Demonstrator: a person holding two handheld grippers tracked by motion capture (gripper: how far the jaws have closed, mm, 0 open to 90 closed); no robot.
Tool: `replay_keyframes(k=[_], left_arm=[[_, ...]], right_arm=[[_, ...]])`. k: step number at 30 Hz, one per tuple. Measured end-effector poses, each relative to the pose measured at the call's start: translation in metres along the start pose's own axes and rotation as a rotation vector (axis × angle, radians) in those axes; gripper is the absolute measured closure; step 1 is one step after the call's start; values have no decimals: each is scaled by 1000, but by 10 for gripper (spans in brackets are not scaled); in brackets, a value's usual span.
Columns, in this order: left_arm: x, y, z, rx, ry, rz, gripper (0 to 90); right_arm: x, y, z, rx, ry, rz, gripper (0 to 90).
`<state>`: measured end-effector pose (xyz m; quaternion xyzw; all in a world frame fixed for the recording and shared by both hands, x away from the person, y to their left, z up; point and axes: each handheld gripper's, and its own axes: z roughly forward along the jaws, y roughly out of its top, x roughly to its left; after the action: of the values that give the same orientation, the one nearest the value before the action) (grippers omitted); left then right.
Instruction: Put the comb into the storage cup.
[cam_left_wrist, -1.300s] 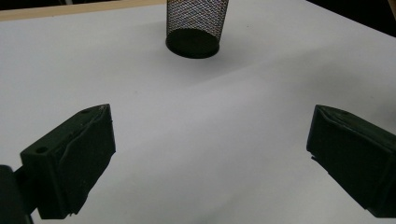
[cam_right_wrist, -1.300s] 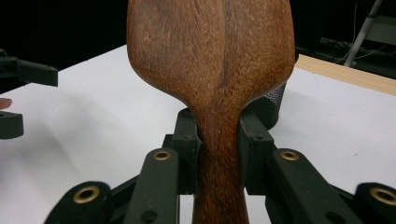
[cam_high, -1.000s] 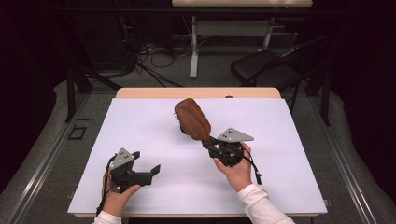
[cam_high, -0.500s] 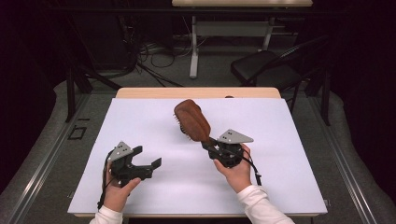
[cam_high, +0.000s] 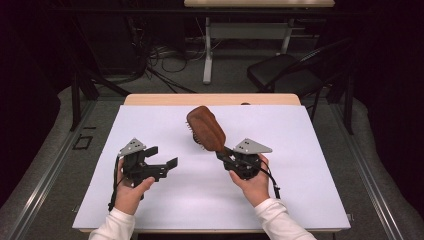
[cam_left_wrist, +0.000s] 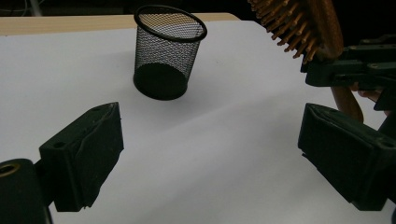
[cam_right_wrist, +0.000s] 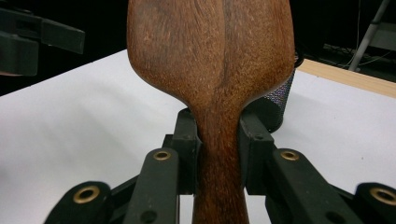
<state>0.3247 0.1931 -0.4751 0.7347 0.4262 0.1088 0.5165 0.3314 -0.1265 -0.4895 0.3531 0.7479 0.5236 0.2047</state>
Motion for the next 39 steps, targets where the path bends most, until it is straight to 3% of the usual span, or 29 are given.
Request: replay_keyframes(k=[4, 15, 28, 39], left_arm=[[-1, 7, 2, 9, -26, -17, 69], [0, 23, 2, 15, -47, -54, 68], [-11, 49, 9, 42, -82, -14, 67], [-17, 61, 21, 53, -104, -27, 86]], right_arm=[[0, 0, 0, -1, 0, 1, 721], [1, 0, -1, -4, 0, -1, 721], [0, 1, -2, -11, -4, 7, 721], [0, 0, -2, -14, -8, 9, 720]])
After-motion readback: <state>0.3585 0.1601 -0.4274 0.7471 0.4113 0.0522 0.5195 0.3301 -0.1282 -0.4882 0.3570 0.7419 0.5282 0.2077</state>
